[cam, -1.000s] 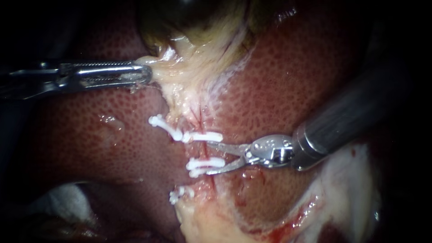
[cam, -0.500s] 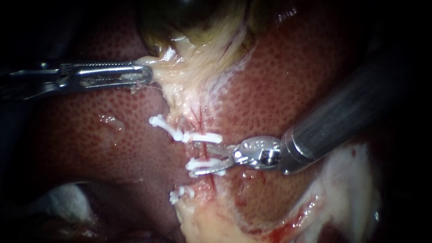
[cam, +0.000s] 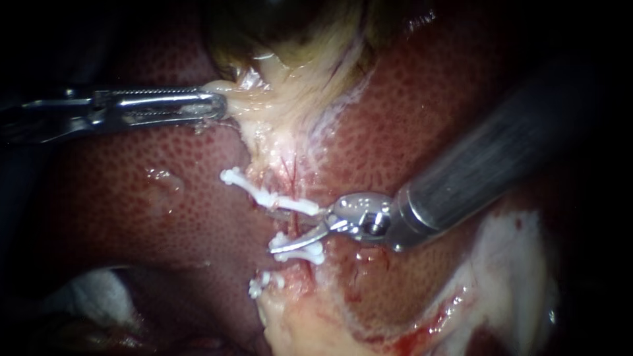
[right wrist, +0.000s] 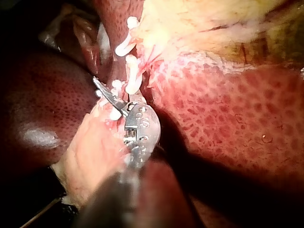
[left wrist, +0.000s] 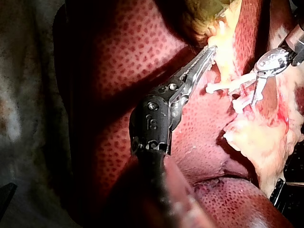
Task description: Go to the cutting position right tube
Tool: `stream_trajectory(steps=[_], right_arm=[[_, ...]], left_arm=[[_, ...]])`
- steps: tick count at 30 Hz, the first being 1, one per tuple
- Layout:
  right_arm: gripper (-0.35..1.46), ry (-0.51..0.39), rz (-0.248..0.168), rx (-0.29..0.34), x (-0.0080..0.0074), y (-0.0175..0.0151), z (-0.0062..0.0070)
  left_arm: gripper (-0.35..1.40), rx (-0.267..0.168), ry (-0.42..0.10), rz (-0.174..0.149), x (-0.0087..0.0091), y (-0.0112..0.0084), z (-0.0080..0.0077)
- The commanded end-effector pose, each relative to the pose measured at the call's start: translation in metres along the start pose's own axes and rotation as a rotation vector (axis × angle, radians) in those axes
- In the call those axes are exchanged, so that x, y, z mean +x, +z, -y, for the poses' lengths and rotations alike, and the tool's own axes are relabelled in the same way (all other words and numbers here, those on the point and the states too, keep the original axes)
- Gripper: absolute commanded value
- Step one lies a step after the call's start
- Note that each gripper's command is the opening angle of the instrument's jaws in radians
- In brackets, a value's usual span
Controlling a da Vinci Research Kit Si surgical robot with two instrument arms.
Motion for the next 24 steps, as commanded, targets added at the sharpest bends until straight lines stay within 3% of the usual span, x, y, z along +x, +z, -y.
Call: stream_trajectory(steps=[1, 14, 15, 24], right_arm=[[1.26, 0.0, -0.005, 0.002, 0.0001, 0.0003, -0.0001], [1.28, 0.009, -0.016, 0.005, 0.0003, 0.0008, -0.0002], [1.18, 0.009, -0.016, 0.005, 0.0003, 0.0008, -0.0002], [1.18, 0.009, -0.016, 0.005, 0.0002, 0.0007, -0.0003]], left_arm=[[-0.35, 0.002, 0.0, 0.0, 0.0, 0.0, 0.0], [-0.35, 0.003, 0.0, 0.0, -0.0001, 0.0002, 0.0], [-0.35, 0.003, 0.0, 0.0, -0.0001, 0.0002, 0.0], [-0.35, 0.003, 0.001, 0.0, -0.0002, 0.0003, 0.0001]])
